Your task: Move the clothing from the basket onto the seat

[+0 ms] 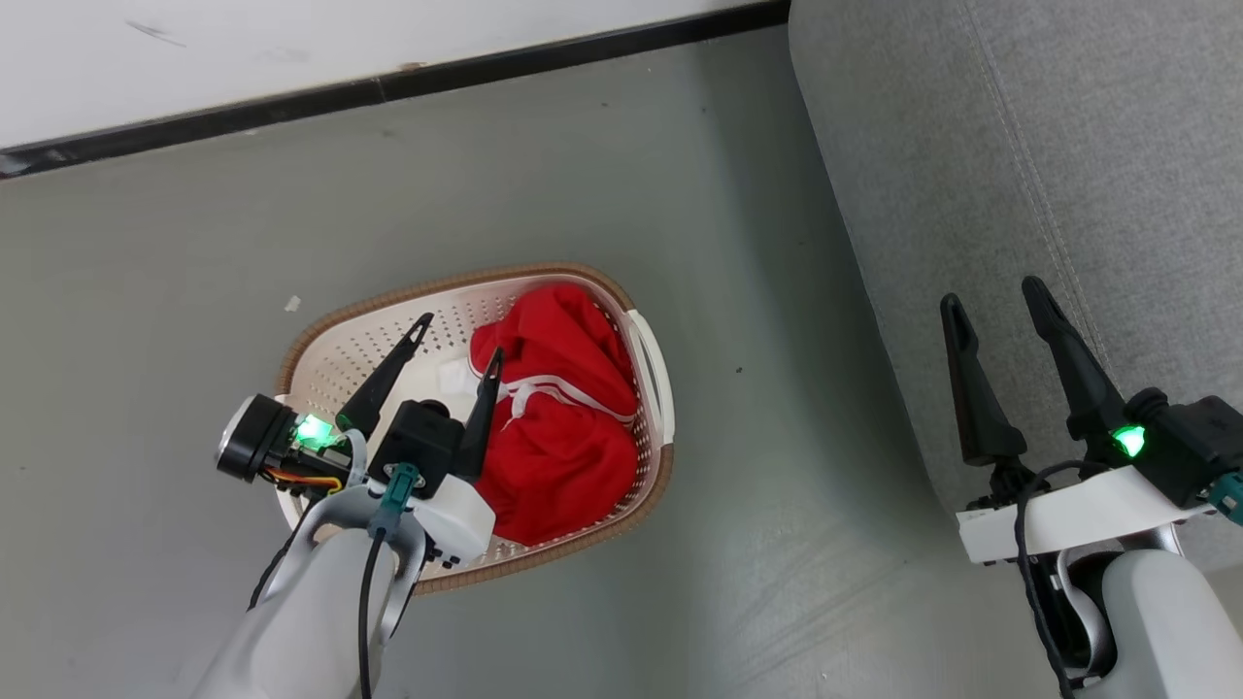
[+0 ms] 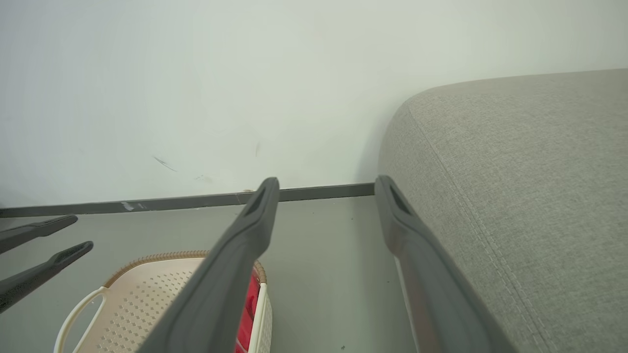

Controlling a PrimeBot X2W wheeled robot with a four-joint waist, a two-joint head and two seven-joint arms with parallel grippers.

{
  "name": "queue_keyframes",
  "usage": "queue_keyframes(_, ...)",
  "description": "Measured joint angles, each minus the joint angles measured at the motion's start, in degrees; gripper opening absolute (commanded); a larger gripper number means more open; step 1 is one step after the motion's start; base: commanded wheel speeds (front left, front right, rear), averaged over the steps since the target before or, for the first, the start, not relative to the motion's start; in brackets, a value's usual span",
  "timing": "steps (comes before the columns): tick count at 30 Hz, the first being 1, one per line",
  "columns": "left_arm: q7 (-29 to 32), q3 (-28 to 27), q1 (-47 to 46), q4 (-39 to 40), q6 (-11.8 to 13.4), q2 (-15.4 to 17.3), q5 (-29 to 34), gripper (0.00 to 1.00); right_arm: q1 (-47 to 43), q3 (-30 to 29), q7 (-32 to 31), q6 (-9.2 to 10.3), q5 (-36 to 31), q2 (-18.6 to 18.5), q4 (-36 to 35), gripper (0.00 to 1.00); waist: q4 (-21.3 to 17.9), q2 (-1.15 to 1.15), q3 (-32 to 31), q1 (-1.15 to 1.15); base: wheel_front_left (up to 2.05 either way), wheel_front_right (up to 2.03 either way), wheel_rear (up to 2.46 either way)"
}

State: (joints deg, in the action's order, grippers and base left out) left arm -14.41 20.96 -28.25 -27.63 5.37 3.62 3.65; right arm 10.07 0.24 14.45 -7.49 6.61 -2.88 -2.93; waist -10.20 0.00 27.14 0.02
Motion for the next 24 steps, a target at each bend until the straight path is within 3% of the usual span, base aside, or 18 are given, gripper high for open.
queue_keyframes(24, 1.49, 0.26, -8.09, -8.38, -1.00, 2.63, 2.54, 1.00, 6.27, 2.77, 0.01, 0.00, 3.27, 0.23, -0.22, 1.00, -6.38, 0.00, 10.24, 0.00, 0.00, 0.00, 0.00)
